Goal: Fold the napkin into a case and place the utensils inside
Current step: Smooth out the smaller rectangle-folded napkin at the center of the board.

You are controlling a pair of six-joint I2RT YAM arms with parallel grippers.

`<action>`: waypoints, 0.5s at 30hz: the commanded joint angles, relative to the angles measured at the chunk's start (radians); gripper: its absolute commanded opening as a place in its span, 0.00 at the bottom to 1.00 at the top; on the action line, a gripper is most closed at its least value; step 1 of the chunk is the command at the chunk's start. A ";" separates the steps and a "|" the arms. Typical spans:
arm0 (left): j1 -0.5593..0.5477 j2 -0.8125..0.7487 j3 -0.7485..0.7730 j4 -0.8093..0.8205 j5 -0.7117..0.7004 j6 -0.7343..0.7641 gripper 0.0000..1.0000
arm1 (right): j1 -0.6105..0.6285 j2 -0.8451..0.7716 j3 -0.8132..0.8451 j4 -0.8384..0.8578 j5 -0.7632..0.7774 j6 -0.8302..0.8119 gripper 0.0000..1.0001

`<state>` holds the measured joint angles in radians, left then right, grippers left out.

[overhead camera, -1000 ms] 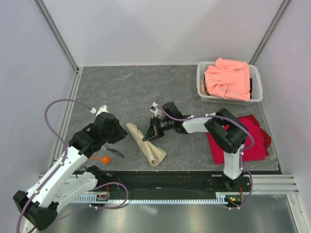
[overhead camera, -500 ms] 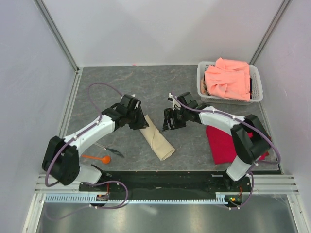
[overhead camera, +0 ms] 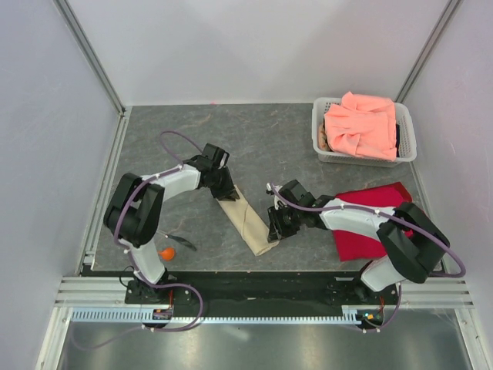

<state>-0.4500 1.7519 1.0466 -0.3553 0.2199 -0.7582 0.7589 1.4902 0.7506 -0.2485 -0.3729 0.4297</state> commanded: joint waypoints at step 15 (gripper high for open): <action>0.036 -0.129 0.061 -0.077 -0.004 0.097 0.36 | 0.100 -0.038 0.102 -0.009 0.124 -0.028 0.46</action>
<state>-0.4309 1.7664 1.1248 -0.3805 0.2371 -0.7036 0.8196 1.4834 0.8223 -0.2695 -0.2527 0.3977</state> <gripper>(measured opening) 0.338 0.407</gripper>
